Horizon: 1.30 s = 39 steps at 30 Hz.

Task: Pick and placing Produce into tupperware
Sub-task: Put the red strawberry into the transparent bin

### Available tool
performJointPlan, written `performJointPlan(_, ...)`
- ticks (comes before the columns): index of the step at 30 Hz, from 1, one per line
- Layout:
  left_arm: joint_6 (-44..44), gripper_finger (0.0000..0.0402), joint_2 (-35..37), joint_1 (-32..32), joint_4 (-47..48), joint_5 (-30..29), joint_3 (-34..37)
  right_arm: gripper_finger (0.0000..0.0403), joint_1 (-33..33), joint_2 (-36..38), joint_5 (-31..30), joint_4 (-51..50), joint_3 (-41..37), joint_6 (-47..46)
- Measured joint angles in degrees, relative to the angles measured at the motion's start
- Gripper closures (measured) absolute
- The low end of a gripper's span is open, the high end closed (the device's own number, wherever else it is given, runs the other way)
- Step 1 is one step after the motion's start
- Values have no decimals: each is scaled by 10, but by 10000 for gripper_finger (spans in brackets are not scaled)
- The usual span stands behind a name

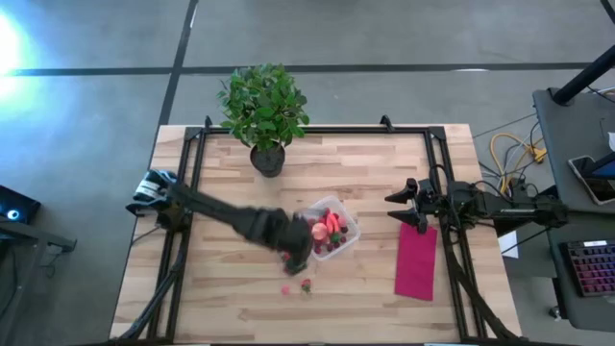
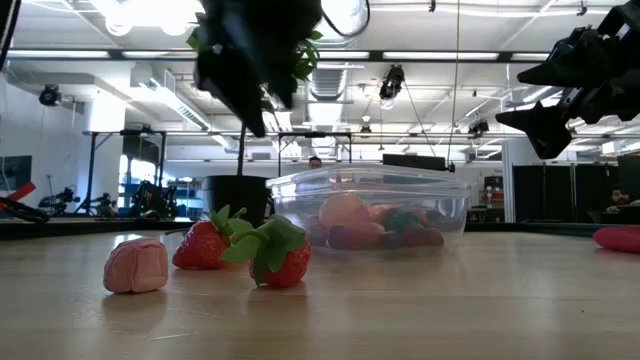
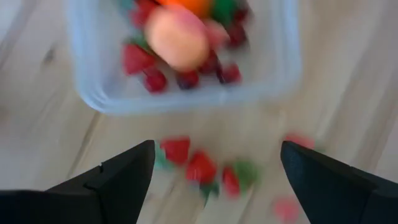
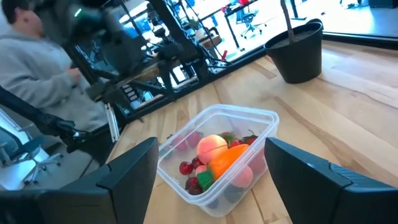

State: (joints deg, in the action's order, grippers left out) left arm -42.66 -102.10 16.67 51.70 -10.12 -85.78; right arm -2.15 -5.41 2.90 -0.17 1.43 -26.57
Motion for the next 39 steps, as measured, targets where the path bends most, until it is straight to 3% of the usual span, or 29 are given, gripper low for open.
performJointPlan(7, 12, 73, -18, 27, 3, -34, 28, 117, 0, 0, 0, 0, 0, 0)
performJointPlan(13, 30, 113, -21, 31, 1, -84, 44, 117, 0, 0, 0, 0, 0, 0)
performJointPlan(18, 56, 141, -21, 32, -15, -83, 65, 117, 0, 0, 0, 0, 0, 0)
performJointPlan(27, 143, 146, -21, 33, -77, -77, 89, 117, 0, 0, 0, 0, 0, 0)
performJointPlan(32, 144, 146, -21, 32, -78, -49, 103, 117, 0, 0, 0, 0, 0, 0)
performJointPlan(39, 102, 146, -37, 23, -98, -59, 108, 117, 0, 0, 0, 0, 0, 0)
